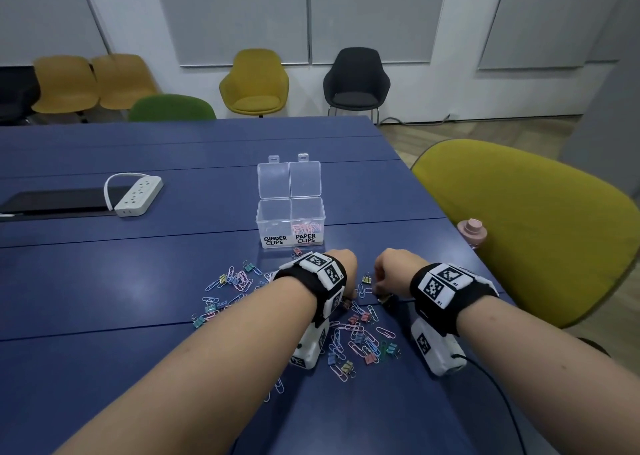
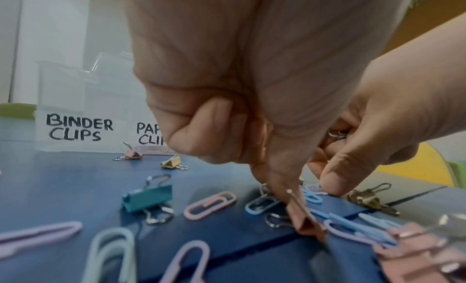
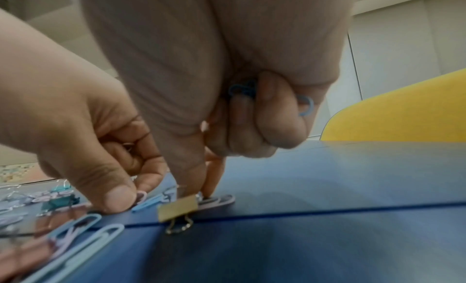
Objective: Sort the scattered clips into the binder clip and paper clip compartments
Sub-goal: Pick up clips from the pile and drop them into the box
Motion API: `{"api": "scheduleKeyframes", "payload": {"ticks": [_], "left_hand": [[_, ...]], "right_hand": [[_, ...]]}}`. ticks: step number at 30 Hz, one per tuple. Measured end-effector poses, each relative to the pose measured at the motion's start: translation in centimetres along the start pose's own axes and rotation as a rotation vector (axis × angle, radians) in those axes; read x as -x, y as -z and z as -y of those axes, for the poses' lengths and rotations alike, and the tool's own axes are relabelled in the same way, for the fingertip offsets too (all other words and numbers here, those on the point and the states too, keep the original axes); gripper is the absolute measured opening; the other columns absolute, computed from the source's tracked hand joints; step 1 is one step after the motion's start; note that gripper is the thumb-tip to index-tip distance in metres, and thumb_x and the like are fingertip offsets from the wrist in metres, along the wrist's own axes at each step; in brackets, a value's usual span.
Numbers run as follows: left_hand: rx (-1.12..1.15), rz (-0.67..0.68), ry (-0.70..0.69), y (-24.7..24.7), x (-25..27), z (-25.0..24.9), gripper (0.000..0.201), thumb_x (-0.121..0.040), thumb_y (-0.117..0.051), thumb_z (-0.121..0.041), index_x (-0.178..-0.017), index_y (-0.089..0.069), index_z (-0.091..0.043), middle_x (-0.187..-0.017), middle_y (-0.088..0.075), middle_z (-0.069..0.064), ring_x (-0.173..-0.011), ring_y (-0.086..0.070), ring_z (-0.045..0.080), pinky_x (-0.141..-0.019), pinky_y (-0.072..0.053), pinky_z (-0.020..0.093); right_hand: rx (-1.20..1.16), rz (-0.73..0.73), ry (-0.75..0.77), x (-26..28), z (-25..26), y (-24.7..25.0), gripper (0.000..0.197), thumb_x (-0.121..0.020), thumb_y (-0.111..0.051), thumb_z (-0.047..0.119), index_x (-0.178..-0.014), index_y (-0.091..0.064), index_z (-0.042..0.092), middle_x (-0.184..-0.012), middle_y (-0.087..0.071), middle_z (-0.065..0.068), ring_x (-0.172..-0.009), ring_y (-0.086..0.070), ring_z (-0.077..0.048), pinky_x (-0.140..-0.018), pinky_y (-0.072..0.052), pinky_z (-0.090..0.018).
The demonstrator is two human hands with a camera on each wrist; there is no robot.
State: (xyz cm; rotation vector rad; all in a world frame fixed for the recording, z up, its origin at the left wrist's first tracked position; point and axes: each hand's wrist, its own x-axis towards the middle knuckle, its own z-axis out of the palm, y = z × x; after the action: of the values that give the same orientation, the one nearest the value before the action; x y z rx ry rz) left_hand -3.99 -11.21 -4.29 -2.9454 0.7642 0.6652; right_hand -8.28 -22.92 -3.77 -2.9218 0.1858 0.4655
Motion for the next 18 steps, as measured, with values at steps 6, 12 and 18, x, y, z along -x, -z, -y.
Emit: {"api": "scheduleKeyframes", "payload": {"ticks": [6,12,18], "left_hand": [[-0.126,0.033,-0.013,-0.1,0.8,-0.3,0.027,-0.091,-0.059,-0.033,-0.079,-0.056,-0.009,-0.088,-0.057,0.01,-0.083,-0.058,0.029,-0.073,-0.048,0.032],[0.378,-0.058,0.045,1.4,2.4,2.1,0.028,-0.096,-0.048,-0.031,-0.096,-0.062,-0.008,-0.08,-0.052,0.008,-0.077,-0.05,0.023,-0.076,-0.045,0.034],[1.774,0.092,0.096,2.0,3.8,6.2,0.021,-0.101,-0.04,-0.013,-0.082,-0.047,-0.006,-0.071,-0.043,0.006,-0.06,-0.043,0.015,-0.048,-0.046,0.022]], "right_hand": [[-0.012,0.041,0.036,0.9,-0.3,-0.5,0.027,-0.082,-0.066,0.024,-0.06,-0.051,0.017,-0.075,-0.058,-0.006,-0.071,-0.053,-0.024,-0.063,-0.042,-0.027],[-0.615,0.026,-0.039,2.1,-0.7,0.7,0.028,-0.092,-0.044,0.016,-0.065,-0.039,0.02,-0.062,-0.04,0.001,-0.052,-0.037,-0.013,-0.043,-0.032,-0.02],[-1.319,0.06,-0.177,2.3,-0.9,1.6,0.023,-0.09,-0.039,0.014,-0.067,-0.035,0.017,-0.059,-0.046,-0.002,-0.043,-0.02,-0.011,-0.038,-0.013,-0.017]]}}
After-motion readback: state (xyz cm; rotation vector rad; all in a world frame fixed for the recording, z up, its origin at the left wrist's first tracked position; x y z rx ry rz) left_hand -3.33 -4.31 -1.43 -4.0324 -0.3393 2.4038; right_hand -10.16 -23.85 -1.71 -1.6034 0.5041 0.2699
